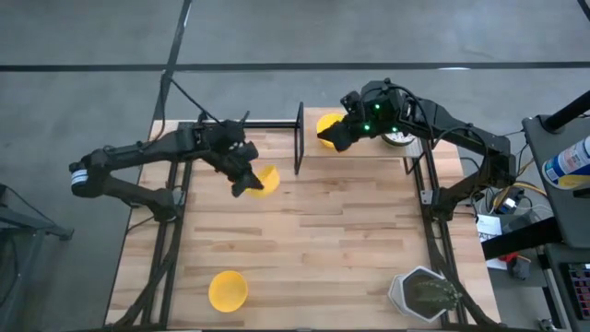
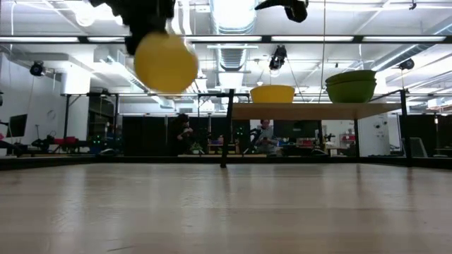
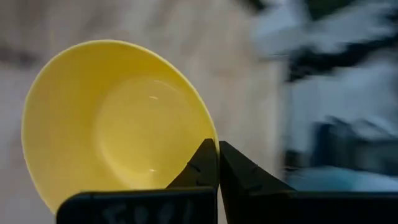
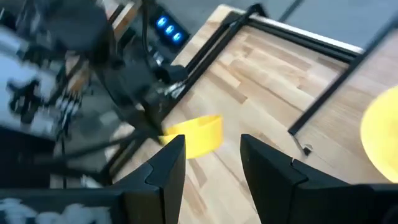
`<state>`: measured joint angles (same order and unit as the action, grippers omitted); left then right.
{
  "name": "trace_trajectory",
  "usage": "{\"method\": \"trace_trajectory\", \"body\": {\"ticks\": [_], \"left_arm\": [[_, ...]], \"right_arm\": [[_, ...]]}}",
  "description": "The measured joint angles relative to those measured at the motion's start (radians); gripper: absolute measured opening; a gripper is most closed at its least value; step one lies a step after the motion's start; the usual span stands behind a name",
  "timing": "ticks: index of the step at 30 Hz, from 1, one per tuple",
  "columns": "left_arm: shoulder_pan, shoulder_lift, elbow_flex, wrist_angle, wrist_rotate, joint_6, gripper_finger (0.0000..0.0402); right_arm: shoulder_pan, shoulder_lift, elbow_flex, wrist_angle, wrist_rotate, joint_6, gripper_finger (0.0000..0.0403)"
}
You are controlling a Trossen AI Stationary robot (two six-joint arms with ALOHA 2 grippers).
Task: Pick & Place Mini bowls
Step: Stack the top yellow bowl on the yellow bowl on the shelf
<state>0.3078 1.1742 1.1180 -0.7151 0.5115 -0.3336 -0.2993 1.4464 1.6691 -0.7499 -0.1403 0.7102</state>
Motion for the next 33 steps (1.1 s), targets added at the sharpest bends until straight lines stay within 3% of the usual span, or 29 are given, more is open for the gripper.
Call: {"method": "trace_trajectory", "body": {"ticks": [8,13,17,24,28,33], "left_arm": [[-0.012,-0.009,0.101,0.149,0.424,-0.038,0.0000],[-0.012,-0.007,0.096,0.308,0.598,-0.148,0.0000],[-0.012,-0.006,0.088,0.401,0.670,-0.227,0.0000],[-0.015,-0.006,0.088,0.466,0.750,-0.310,0.0000],[-0.023,-0.008,0.088,0.487,0.780,-0.344,0.0000],[-0.045,-0.008,0.088,0.540,0.814,-0.377,0.0000]], "right_arm": [[0.005,0.000,-0.003,0.036,-0.244,-0.175,0.0139],[0.050,0.003,-0.013,0.172,-0.368,-0.219,0.0135],[0.100,0.035,-0.014,0.264,-0.405,-0.205,0.0142],[0.161,0.150,-0.014,0.532,-0.624,-0.062,0.0160],[0.178,0.189,-0.011,0.634,-0.623,-0.025,0.0172],[0.197,0.225,-0.011,0.635,-0.589,-0.052,0.0193]]}}
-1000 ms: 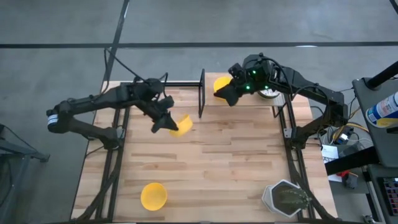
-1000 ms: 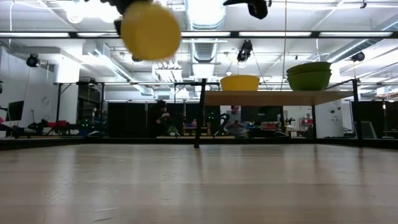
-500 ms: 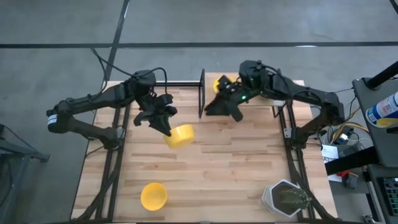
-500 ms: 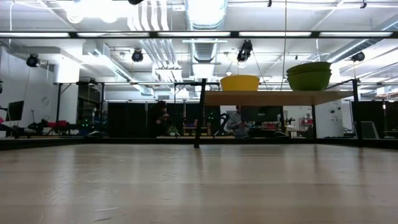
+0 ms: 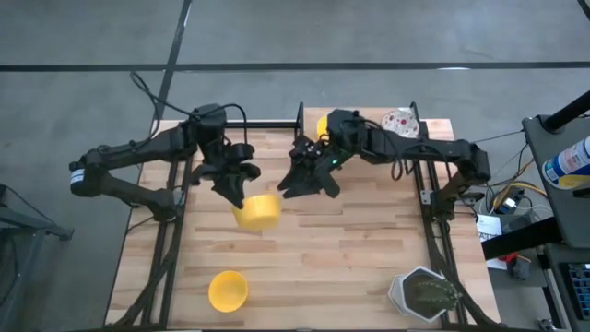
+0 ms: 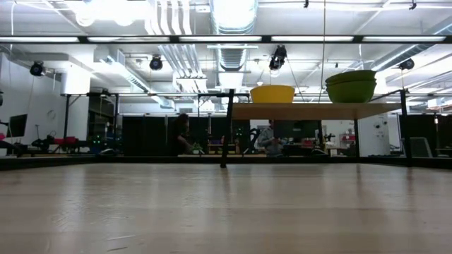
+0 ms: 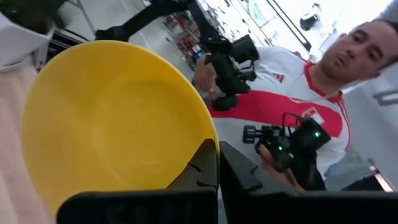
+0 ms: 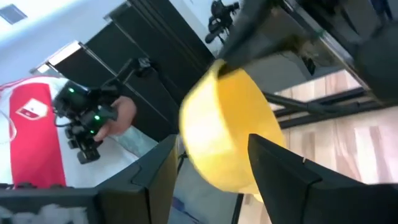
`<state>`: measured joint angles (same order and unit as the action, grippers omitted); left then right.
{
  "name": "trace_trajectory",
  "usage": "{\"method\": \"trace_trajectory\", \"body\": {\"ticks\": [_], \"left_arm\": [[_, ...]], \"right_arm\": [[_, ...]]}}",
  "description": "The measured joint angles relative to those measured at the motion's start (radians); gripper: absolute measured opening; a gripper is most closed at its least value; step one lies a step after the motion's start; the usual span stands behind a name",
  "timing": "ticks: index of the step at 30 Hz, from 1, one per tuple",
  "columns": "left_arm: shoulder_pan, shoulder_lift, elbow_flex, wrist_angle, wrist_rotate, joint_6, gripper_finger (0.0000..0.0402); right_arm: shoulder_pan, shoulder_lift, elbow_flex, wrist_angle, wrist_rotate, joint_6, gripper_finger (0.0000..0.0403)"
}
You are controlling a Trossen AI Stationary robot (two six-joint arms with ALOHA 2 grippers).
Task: Pick & Place Mini bowls
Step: Stack the top yellow bowl on the yellow bowl on the shelf
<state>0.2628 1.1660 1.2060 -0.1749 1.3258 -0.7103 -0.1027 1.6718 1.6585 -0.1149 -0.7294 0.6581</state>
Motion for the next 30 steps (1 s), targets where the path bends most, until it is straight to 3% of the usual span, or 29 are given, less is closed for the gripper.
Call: {"method": "trace_trajectory", "body": {"ticks": [9,14,19,25,30], "left_arm": [[-0.012,0.002,0.000,0.027,0.000,-0.028,0.0000],[-0.013,0.002,0.000,0.035,0.001,-0.028,0.0000],[-0.013,0.004,0.000,0.057,0.000,-0.026,0.0000],[-0.013,0.004,0.000,0.137,-0.029,-0.047,0.0000],[-0.012,0.002,0.000,0.159,-0.129,-0.076,0.0006]], "right_arm": [[0.026,0.049,0.000,0.071,-0.056,0.001,0.0198],[0.039,0.052,0.000,0.080,-0.061,-0.030,0.0182],[0.039,0.053,0.000,0.083,-0.077,-0.033,0.0129],[0.045,0.053,0.000,0.088,-0.098,-0.064,0.0028],[0.056,0.051,0.000,0.087,-0.126,-0.074,0.0011]]}}
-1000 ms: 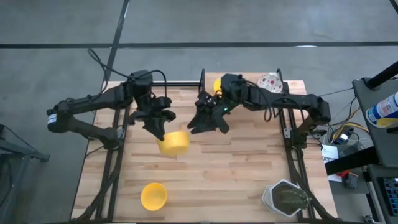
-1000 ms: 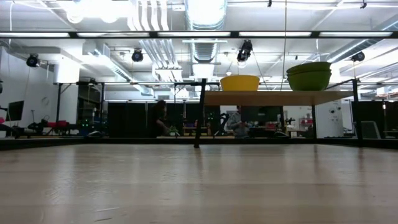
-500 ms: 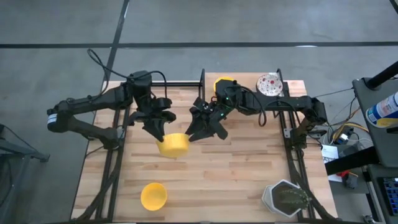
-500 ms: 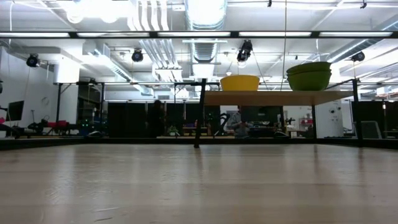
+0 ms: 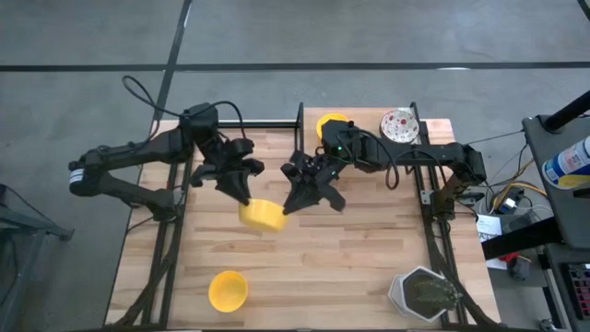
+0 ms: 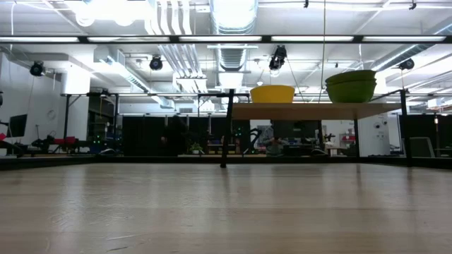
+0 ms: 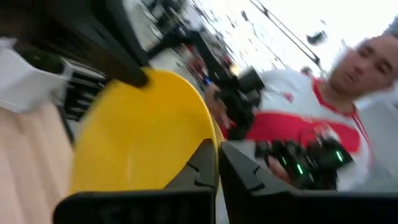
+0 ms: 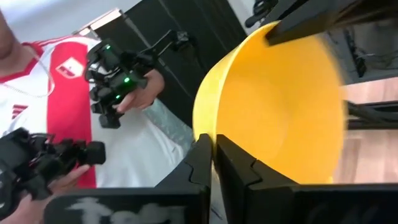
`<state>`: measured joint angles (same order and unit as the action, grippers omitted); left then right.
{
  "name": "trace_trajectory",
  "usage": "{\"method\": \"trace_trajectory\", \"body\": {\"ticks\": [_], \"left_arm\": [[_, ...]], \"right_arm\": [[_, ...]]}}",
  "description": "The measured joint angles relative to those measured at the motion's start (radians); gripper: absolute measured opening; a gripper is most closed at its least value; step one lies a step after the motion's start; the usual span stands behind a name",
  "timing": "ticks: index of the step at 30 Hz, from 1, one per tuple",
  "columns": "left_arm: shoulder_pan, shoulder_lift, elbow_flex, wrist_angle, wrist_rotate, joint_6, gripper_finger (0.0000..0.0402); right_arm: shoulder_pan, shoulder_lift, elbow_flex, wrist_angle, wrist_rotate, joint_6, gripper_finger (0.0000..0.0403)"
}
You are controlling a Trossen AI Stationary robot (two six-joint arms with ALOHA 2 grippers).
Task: Pick & Place Mini bowls
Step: Stack the top yellow bowl on the yellow bowl on the shelf
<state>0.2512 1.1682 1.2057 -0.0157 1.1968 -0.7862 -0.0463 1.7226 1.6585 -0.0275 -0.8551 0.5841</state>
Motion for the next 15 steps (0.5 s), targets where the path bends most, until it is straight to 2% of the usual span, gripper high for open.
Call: {"method": "trace_trajectory", "body": {"ticks": [3,8,15], "left_arm": [[0.003,-0.001,0.001,0.007,-0.096,-0.016,0.0026],[0.020,0.002,-0.001,-0.004,-0.226,-0.004,0.0082],[0.050,-0.008,0.000,0.009,-0.430,0.059,0.0149]], "right_arm": [[0.004,0.000,0.000,-0.002,0.001,0.010,0.0009],[0.000,0.003,0.000,-0.025,0.031,0.037,0.0008],[0.003,0.003,0.000,-0.036,0.067,0.059,0.0008]]}}
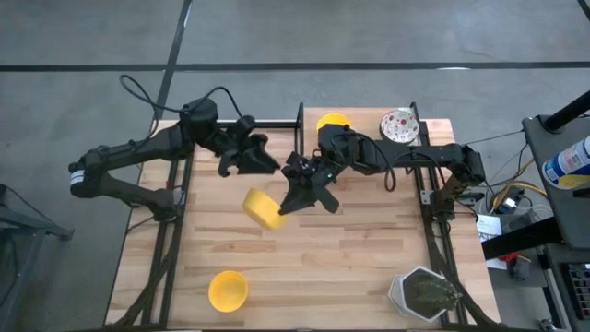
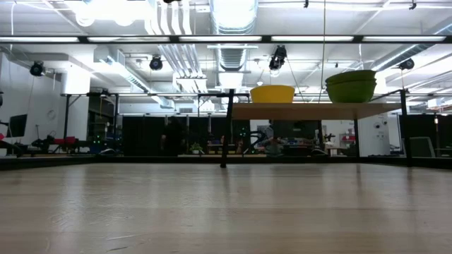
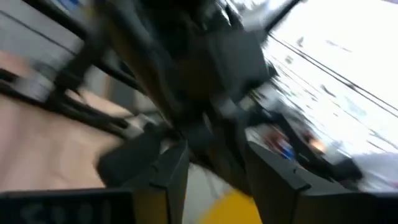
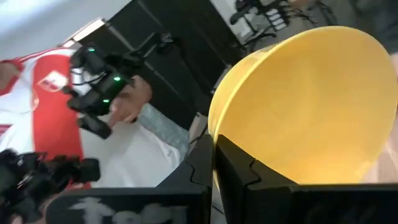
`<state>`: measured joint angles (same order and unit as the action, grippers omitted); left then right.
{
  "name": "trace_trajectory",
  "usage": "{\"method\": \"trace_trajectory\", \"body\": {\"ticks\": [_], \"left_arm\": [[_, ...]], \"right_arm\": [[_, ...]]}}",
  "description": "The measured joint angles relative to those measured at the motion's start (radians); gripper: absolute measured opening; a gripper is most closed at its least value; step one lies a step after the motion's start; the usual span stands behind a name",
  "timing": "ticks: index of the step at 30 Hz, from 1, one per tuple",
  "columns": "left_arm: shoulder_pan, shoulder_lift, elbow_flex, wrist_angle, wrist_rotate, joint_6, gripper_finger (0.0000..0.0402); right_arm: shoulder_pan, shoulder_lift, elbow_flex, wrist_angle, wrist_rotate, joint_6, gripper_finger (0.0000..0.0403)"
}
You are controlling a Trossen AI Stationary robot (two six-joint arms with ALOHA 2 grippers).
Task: Pick & Place Mini bowls
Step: Stack the top yellow bowl on the yellow bowl on the shelf
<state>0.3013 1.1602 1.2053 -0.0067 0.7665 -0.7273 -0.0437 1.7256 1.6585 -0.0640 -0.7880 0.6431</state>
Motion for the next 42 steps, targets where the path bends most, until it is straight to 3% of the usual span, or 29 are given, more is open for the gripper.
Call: {"method": "trace_trajectory", "body": {"ticks": [5,7,22,36,42], "left_arm": [[0.010,-0.040,0.000,0.024,-0.241,0.075,0.0162],[0.012,-0.052,0.001,0.024,-0.280,0.082,0.0163],[0.013,-0.105,0.000,0.015,-0.288,0.083,0.0163],[0.013,-0.104,0.000,0.005,-0.286,0.096,0.0163],[0.012,-0.104,0.000,-0.021,-0.286,0.086,0.0163]], "right_arm": [[-0.004,0.000,0.000,-0.163,0.114,0.001,0.0008],[-0.006,0.000,0.000,-0.258,0.169,0.001,0.0008],[-0.020,-0.021,0.015,-0.792,0.522,0.065,0.0008],[-0.045,-0.010,0.325,-1.231,0.892,-0.127,0.0008],[-0.120,0.023,0.411,-1.316,0.924,-0.211,0.0008]]}}
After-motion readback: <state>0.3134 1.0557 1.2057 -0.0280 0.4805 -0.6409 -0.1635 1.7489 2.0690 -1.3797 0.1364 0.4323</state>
